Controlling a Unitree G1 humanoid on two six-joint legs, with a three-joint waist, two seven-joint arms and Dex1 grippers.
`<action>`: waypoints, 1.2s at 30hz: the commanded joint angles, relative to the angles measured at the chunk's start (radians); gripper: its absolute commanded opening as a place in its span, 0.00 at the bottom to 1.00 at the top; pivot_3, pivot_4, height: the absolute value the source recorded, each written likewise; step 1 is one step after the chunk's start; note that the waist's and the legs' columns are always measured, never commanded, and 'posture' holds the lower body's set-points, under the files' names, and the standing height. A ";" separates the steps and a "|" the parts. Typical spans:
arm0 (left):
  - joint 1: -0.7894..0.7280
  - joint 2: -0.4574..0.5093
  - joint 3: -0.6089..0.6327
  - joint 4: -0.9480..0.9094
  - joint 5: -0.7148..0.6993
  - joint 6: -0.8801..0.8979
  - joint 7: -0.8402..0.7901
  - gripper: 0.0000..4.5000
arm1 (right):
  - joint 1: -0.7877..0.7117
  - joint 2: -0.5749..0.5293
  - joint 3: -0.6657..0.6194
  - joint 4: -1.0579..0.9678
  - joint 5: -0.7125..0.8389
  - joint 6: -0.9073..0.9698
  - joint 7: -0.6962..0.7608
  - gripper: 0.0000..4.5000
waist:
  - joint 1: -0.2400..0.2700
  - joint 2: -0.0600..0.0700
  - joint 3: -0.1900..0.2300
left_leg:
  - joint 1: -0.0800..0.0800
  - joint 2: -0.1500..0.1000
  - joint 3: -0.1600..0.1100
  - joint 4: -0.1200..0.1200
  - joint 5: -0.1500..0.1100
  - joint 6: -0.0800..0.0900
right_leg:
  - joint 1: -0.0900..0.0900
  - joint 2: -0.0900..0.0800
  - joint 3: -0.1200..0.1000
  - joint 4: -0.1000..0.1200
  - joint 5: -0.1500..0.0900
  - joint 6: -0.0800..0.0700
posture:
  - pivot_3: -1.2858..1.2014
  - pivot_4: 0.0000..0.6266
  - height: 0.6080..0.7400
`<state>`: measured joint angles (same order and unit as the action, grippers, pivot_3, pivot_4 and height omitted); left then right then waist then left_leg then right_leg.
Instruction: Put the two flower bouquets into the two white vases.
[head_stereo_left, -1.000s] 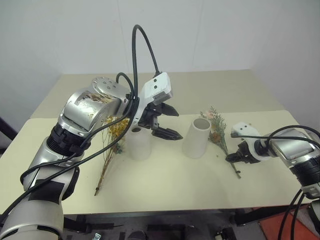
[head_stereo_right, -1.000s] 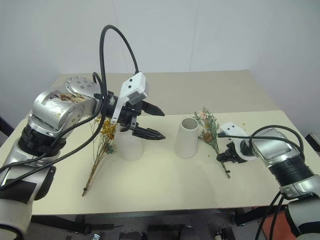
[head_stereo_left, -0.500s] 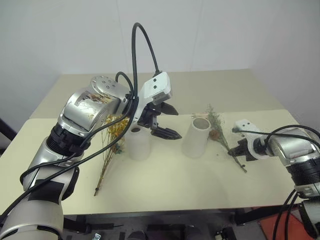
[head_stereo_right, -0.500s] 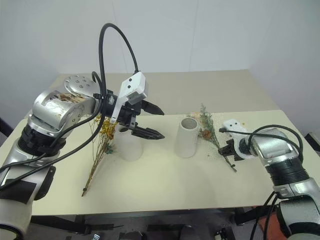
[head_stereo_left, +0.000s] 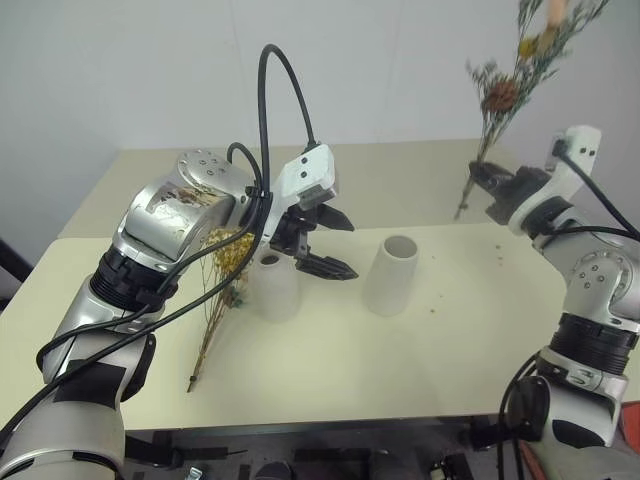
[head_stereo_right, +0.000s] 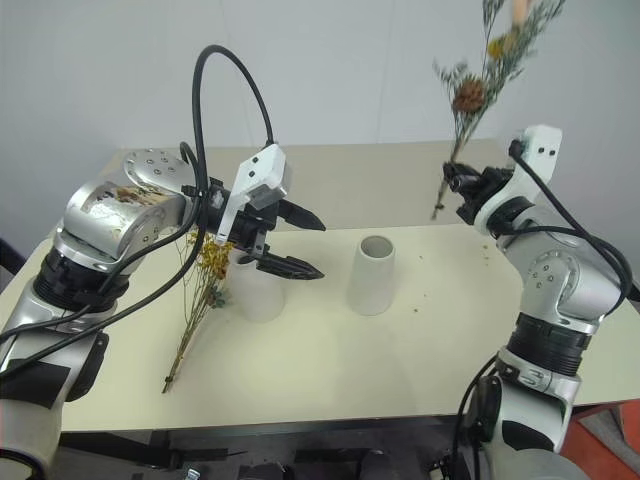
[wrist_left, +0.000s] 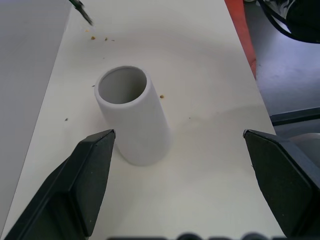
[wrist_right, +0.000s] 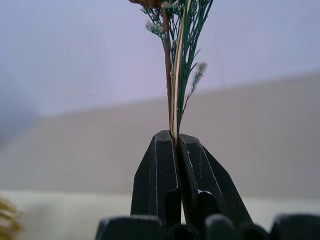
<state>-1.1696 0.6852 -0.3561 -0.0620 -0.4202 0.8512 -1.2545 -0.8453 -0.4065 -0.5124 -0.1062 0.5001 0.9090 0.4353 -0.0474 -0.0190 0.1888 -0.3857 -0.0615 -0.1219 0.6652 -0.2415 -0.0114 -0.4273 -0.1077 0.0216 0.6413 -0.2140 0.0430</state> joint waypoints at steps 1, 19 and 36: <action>-0.004 0.008 0.026 -0.006 0.011 -0.019 -0.009 1.00 | -0.017 0.009 0.031 -0.116 0.089 -0.079 0.043 0.01 | -0.001 0.000 0.000 | 0.000 0.000 0.000 0.000 0.000 0.000 | 0.000 0.000 0.000 0.000 0.000 0.000 | 0.52 0.24 1.00; 0.011 0.019 0.035 -0.014 0.028 -0.020 -0.023 1.00 | 0.250 -0.009 0.290 -0.262 0.031 -0.241 0.064 0.01 | 0.002 0.000 0.000 | 0.001 0.000 0.001 0.000 0.000 0.000 | 0.000 0.000 0.001 0.000 0.000 0.000 | 0.52 0.24 1.00; -0.006 -0.004 0.032 0.017 0.037 -0.060 -0.033 1.00 | 0.356 -0.025 0.334 -0.338 0.022 -0.258 0.036 0.80 | 0.002 0.000 0.000 | 0.002 0.000 0.002 0.000 0.000 0.000 | 0.000 0.001 0.002 0.001 0.000 0.000 | 0.52 0.24 1.00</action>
<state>-1.1572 0.6784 -0.3552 -0.0383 -0.3888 0.8088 -1.2801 -0.4898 -0.4208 -0.1685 -0.3936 0.5200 0.6828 0.4750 -0.0458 -0.0186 0.1886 -0.3837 -0.0612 -0.1201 0.6653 -0.2415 -0.0113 -0.4269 -0.1066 0.0238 0.6419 -0.2142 0.0433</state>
